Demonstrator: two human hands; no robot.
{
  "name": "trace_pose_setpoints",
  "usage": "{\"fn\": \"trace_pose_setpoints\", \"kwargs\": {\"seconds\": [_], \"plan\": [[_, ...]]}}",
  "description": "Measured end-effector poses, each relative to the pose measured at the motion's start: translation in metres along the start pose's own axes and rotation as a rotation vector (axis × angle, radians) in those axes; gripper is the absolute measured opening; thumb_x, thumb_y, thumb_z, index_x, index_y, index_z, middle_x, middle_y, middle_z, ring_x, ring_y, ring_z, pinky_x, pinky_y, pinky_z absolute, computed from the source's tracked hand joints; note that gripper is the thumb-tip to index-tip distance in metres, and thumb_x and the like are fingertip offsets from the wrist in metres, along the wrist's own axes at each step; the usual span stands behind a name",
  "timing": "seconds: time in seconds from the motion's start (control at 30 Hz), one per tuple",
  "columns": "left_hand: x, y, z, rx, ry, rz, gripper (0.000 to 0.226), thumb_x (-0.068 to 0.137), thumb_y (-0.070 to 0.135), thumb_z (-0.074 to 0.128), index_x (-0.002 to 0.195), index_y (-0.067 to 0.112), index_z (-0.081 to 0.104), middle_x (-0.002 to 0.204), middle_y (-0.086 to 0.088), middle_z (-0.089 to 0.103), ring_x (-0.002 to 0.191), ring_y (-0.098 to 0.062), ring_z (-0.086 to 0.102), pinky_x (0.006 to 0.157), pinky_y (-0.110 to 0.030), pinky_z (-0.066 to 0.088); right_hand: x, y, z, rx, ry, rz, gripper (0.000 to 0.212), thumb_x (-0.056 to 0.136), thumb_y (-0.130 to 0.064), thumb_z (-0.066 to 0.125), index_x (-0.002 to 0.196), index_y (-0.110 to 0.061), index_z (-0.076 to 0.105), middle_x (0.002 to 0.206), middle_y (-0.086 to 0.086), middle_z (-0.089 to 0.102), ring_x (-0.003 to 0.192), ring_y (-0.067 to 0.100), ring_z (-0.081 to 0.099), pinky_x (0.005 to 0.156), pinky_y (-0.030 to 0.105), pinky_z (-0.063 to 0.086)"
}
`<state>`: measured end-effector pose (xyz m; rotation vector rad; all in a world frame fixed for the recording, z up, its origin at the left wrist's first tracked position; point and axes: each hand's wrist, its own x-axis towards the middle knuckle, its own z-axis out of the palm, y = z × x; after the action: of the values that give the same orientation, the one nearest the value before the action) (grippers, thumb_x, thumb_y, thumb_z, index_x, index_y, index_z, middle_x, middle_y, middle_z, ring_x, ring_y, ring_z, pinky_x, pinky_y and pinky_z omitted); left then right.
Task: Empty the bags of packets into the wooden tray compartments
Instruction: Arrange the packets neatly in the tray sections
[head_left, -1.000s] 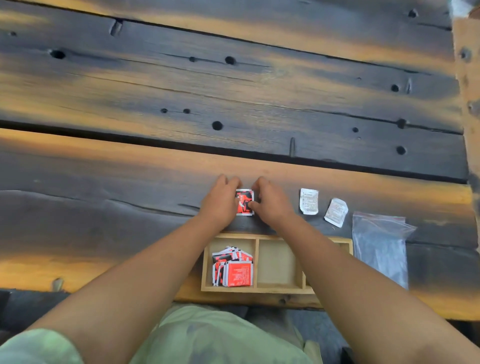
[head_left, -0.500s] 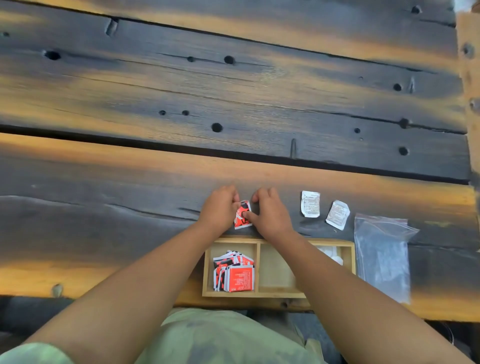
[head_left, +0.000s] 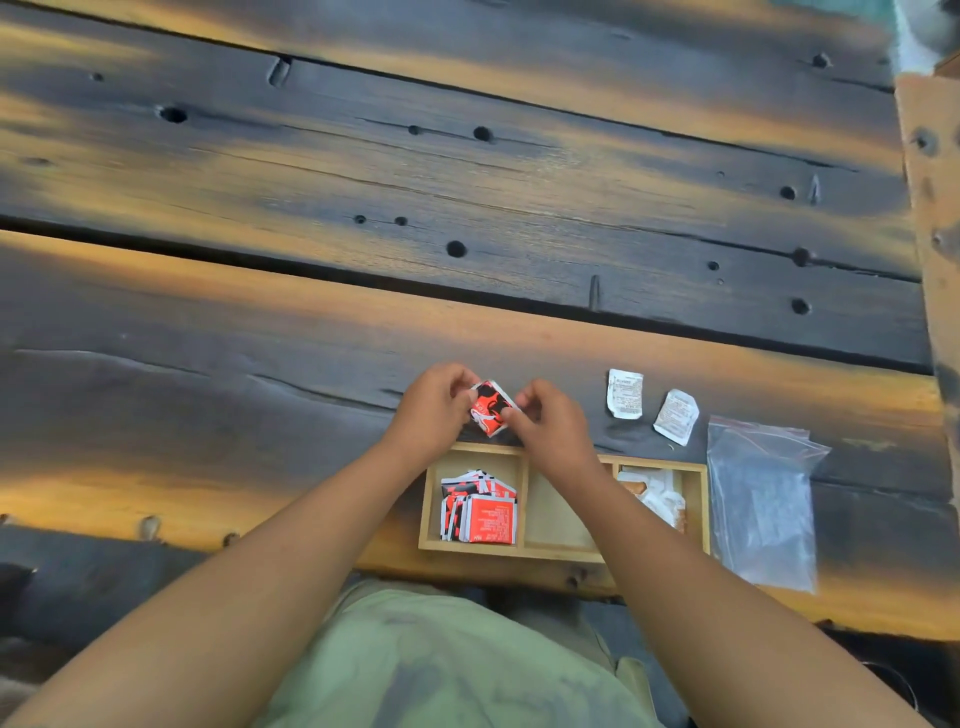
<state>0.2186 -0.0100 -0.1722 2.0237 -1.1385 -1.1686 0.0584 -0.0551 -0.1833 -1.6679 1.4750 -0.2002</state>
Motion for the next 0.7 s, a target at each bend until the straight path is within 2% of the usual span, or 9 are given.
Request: {"fn": "trace_pose_setpoints", "kwargs": {"seconds": [0.07,0.1,0.23,0.37,0.47,0.6,0.7], "plan": [[-0.012,-0.001,-0.002,0.073,-0.021,0.047,0.006,0.097,0.014,0.058,0.095,0.015,0.063,0.092,-0.003,0.066,0.082,-0.02,0.062,0.076,-0.04,0.054,-0.014,-0.003,-0.004,0.076,0.041,-0.001,0.014,0.091,-0.018,0.068,0.084,-0.02,0.056,0.076,-0.009,0.062,0.07,0.005,0.058,0.059,0.014,0.04],[-0.019,-0.002,-0.003,0.083,-0.041,0.055,0.005,0.096,0.016,0.059,0.093,0.015,0.063,0.089,-0.002,0.066,0.081,-0.019,0.063,0.075,-0.04,0.053,-0.021,-0.004,-0.005,0.098,0.054,-0.005,0.012,0.092,-0.018,0.067,0.086,-0.019,0.057,0.075,-0.008,0.062,0.068,0.003,0.057,0.057,0.013,0.039],[-0.045,-0.013,0.007,0.064,-0.074,0.012,0.011,0.093,0.022,0.065,0.086,0.016,0.059,0.077,0.003,0.065,0.07,-0.011,0.06,0.067,-0.035,0.05,-0.046,0.0,-0.006,0.083,-0.008,0.005,0.007,0.093,-0.02,0.066,0.093,-0.019,0.058,0.08,-0.007,0.063,0.069,0.003,0.057,0.058,0.019,0.043],[-0.063,-0.026,0.016,0.074,-0.04,-0.036,0.017,0.087,0.02,0.072,0.078,0.019,0.058,0.067,0.005,0.061,0.063,-0.009,0.058,0.061,-0.032,0.048,-0.063,0.008,0.001,0.021,-0.041,-0.004,0.01,0.09,-0.02,0.067,0.088,-0.022,0.058,0.078,-0.006,0.063,0.066,0.002,0.053,0.055,0.02,0.037],[-0.075,-0.033,0.019,0.094,-0.059,-0.061,0.021,0.087,0.021,0.073,0.076,0.024,0.055,0.066,0.006,0.058,0.063,-0.012,0.056,0.058,-0.029,0.043,-0.073,0.017,0.007,-0.047,-0.077,-0.017,0.011,0.09,-0.022,0.066,0.088,-0.023,0.056,0.076,-0.006,0.061,0.065,0.006,0.053,0.058,0.024,0.041],[-0.087,-0.037,0.023,0.149,-0.094,-0.071,0.018,0.088,0.023,0.072,0.081,0.02,0.056,0.067,0.004,0.059,0.061,-0.011,0.054,0.057,-0.028,0.042,-0.082,0.024,0.012,-0.155,-0.069,-0.064,0.008,0.091,-0.025,0.066,0.093,-0.022,0.059,0.084,-0.005,0.066,0.071,0.011,0.056,0.065,0.033,0.045],[-0.092,-0.037,0.025,0.179,-0.107,-0.081,0.018,0.089,0.023,0.072,0.082,0.018,0.056,0.063,0.003,0.059,0.059,-0.01,0.054,0.059,-0.029,0.043,-0.087,0.027,0.016,-0.259,-0.061,-0.153,0.009,0.091,-0.026,0.065,0.096,-0.022,0.058,0.094,-0.005,0.058,0.078,0.017,0.056,0.068,0.036,0.047]]}}
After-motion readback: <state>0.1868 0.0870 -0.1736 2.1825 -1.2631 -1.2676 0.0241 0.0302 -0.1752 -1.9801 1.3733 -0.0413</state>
